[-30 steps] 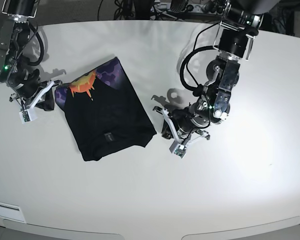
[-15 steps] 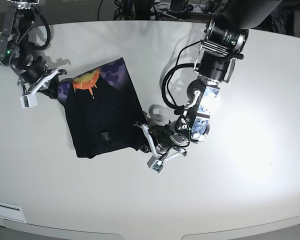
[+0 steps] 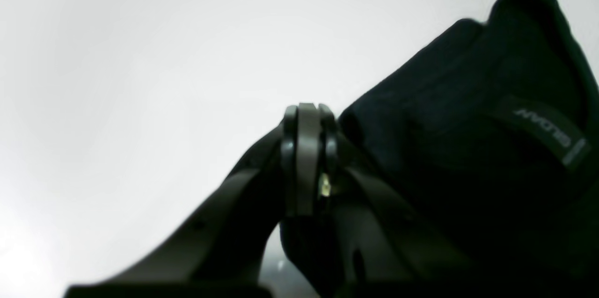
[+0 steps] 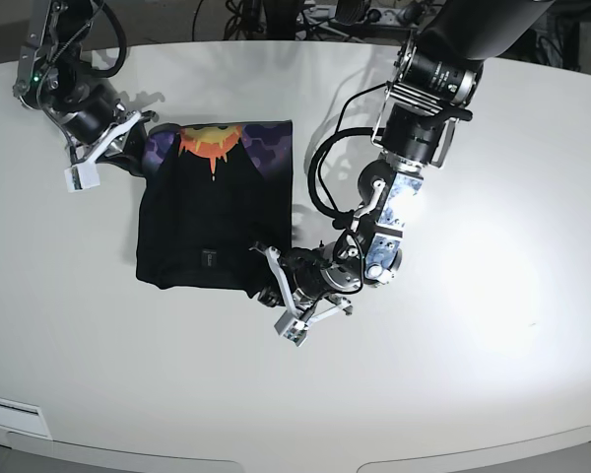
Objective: Fold the T-shirt properly
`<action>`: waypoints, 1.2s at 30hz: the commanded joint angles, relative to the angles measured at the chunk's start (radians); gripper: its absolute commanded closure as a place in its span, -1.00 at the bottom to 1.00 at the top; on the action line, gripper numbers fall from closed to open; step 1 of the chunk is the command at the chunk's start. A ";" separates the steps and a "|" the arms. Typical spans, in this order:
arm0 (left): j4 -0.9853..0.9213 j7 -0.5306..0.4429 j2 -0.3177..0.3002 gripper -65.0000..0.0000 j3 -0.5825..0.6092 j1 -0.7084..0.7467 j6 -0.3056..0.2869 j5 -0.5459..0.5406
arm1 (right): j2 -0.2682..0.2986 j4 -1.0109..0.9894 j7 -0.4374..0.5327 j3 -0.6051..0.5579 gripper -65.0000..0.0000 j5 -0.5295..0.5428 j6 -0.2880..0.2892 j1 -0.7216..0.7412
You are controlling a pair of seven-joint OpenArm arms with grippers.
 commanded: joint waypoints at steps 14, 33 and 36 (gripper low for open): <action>0.396 0.315 -0.188 1.00 -0.003 -0.024 -0.106 -0.294 | 0.066 0.344 -0.058 0.253 1.00 0.107 -0.029 0.006; 1.152 0.469 -0.515 1.00 -0.467 0.737 -0.257 -0.861 | 0.061 0.425 -0.445 0.756 1.00 0.758 0.048 -0.356; 1.276 0.491 -0.515 1.00 -0.605 0.884 -0.256 -0.914 | 0.061 0.426 -0.534 0.783 1.00 0.758 0.048 -0.396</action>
